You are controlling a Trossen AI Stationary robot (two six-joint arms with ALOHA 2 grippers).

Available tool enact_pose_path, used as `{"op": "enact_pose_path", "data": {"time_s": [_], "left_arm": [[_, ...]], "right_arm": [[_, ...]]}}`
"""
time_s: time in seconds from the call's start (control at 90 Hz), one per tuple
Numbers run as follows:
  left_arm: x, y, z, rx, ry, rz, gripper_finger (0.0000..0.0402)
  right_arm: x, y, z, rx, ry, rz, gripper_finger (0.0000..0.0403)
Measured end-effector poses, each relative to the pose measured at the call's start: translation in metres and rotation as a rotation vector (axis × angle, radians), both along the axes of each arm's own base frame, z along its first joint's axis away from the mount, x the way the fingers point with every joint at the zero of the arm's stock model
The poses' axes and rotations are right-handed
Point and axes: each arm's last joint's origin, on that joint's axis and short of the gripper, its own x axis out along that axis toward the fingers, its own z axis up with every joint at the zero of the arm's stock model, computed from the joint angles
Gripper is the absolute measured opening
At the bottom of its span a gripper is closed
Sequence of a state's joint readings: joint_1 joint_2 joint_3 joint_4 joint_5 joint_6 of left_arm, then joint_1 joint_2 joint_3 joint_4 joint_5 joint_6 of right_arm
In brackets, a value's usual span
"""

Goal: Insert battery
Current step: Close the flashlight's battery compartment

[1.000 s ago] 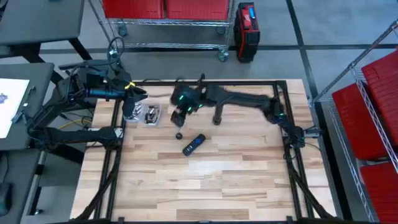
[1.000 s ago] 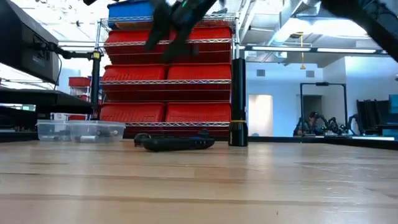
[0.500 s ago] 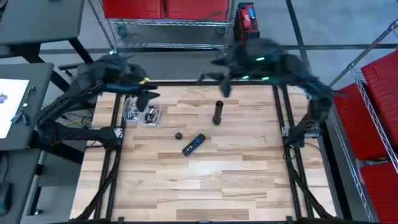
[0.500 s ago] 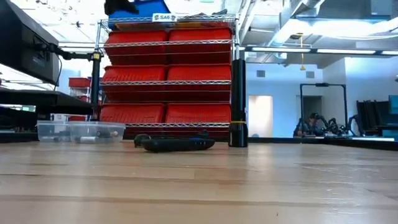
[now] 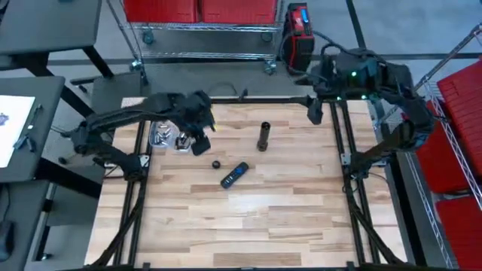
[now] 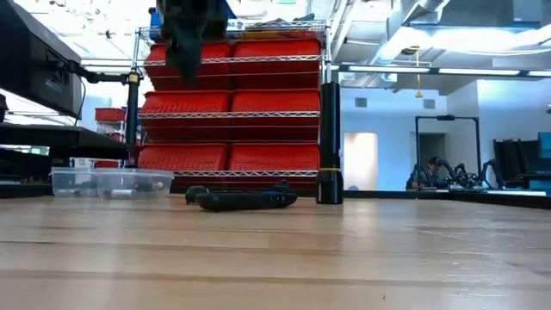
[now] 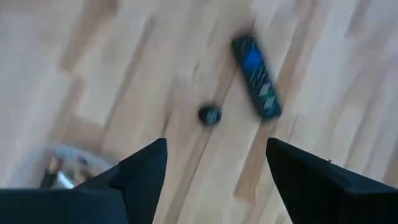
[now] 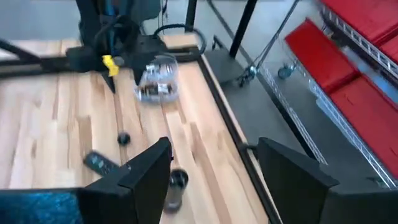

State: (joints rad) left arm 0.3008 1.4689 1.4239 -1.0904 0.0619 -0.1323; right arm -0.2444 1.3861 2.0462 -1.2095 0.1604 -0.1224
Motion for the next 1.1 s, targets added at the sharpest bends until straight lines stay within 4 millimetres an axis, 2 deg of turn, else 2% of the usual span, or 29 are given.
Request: {"op": "enact_pose_path", "data": {"time_s": [0.122, 0.244, 0.322, 0.478, 0.6, 0.767, 0.933, 1.1], "left_arm": [[0.021, -0.006, -0.022, -0.015, 0.071, -0.013, 0.0247], [0.038, -0.010, -0.046, -0.002, 0.152, -0.054, 0.0247], [0.046, -0.011, -0.059, 0.046, 0.145, -0.112, 0.0247], [0.040, -0.014, -0.084, 0.082, 0.110, -0.169, 0.0246], [0.034, -0.015, -0.108, 0.109, 0.110, -0.231, 0.0246], [0.039, -0.020, -0.130, 0.193, 0.024, -0.354, 0.0246], [0.036, -0.029, -0.143, 0.223, 0.030, -0.448, 0.0246], [0.032, -0.037, -0.152, 0.202, 0.037, -0.438, 0.0246]], "right_arm": [[-0.003, -0.003, -0.027, -0.011, -0.002, -0.011, 0.0226], [-0.010, -0.007, -0.062, 0.005, -0.045, -0.053, 0.0226], [-0.018, -0.008, -0.085, 0.034, -0.099, -0.093, 0.0226], [-0.033, -0.006, -0.131, 0.136, -0.191, -0.177, 0.0226], [-0.038, -0.005, -0.159, 0.220, -0.240, -0.224, 0.0226], [-0.038, -0.004, -0.176, 0.264, -0.220, -0.241, 0.0226], [-0.036, -0.004, -0.178, 0.265, -0.214, -0.239, 0.0226], [-0.035, -0.004, -0.177, 0.257, -0.220, -0.238, 0.0226]]}}
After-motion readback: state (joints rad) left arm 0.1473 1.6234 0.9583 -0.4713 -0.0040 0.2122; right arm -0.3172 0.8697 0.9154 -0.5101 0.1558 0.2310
